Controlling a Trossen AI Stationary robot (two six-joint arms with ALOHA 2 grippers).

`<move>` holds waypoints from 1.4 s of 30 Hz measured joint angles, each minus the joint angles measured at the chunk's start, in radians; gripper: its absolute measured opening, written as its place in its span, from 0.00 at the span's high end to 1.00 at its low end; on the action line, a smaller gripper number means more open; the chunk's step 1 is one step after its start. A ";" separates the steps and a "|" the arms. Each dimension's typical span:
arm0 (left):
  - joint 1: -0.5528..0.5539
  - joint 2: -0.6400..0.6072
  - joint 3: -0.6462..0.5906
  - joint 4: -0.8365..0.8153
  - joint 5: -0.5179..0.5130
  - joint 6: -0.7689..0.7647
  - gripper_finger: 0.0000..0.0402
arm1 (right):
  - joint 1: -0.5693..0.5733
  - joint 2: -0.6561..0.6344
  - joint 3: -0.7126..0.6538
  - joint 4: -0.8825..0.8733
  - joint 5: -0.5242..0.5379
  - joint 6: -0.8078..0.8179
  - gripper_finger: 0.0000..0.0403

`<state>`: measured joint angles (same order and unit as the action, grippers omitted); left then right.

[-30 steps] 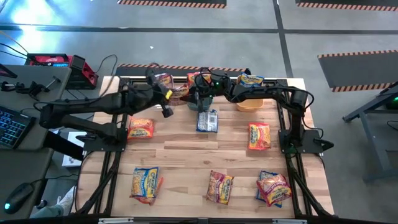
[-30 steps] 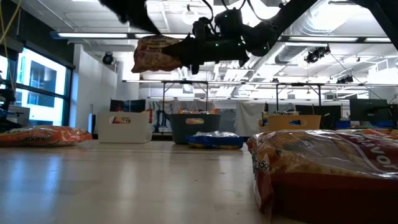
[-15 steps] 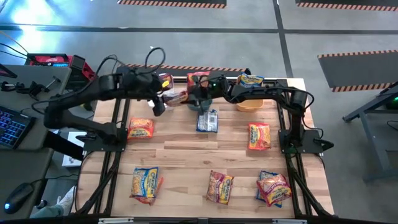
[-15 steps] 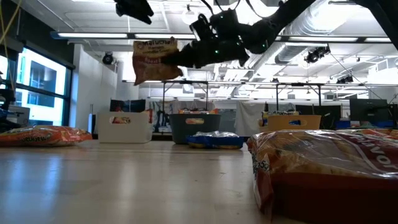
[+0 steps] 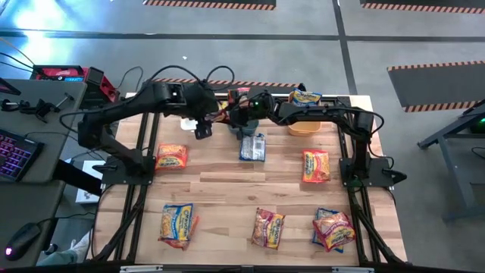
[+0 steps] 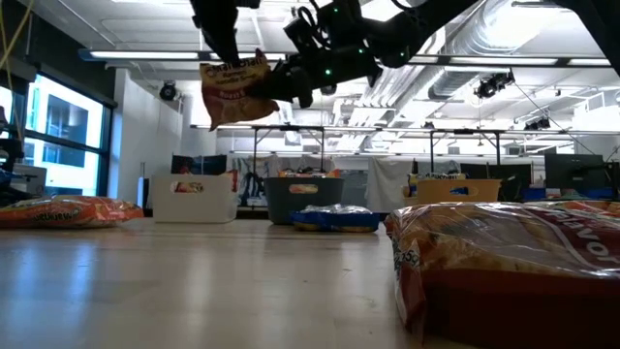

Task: Sort Maruchan noodles
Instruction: Put the red noodle pack into the white bin

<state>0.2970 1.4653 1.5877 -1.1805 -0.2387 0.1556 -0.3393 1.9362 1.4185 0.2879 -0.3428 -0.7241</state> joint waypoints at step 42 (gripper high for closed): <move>0.140 0.092 -0.002 -0.064 -0.063 0.327 0.73 | -0.016 -0.122 0.003 -0.154 0.410 -0.018 0.44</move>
<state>0.4372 1.5578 1.5852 -1.2447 -0.3020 0.4822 -0.3551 1.8145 1.4213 0.1338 0.0669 -0.7421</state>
